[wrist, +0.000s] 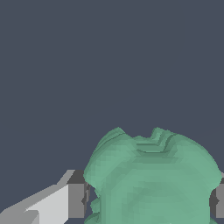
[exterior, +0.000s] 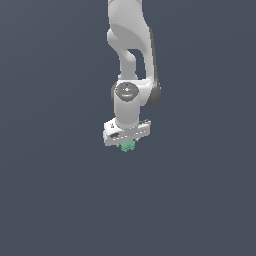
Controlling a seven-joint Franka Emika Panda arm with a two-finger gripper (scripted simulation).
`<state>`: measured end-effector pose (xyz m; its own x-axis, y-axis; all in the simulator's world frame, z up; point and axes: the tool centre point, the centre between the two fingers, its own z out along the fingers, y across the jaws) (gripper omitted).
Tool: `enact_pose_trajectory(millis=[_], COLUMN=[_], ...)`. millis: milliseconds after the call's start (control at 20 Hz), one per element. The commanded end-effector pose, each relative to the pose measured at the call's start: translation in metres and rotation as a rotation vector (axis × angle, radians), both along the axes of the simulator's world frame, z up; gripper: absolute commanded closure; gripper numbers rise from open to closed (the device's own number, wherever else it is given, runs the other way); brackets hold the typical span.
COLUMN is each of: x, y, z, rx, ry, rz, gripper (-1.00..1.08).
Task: Pick up the object and move it to a goal position.
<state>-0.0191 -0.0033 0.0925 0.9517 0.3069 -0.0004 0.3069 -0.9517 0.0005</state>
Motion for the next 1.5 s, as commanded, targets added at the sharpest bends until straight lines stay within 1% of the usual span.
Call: enact_pose_trajectory(millis=[0,1000,1450], x=[-0.006,-0.066,-0.09], y=[0.012,0.141,0.198], z=[0.02,0.229,0.322], rx=[-0.001,-0.003,-0.002], ry=[-0.001,-0.001,0.0], rz=[0.001,0.001,0.002], gripper=[1.08,1.08,1.08])
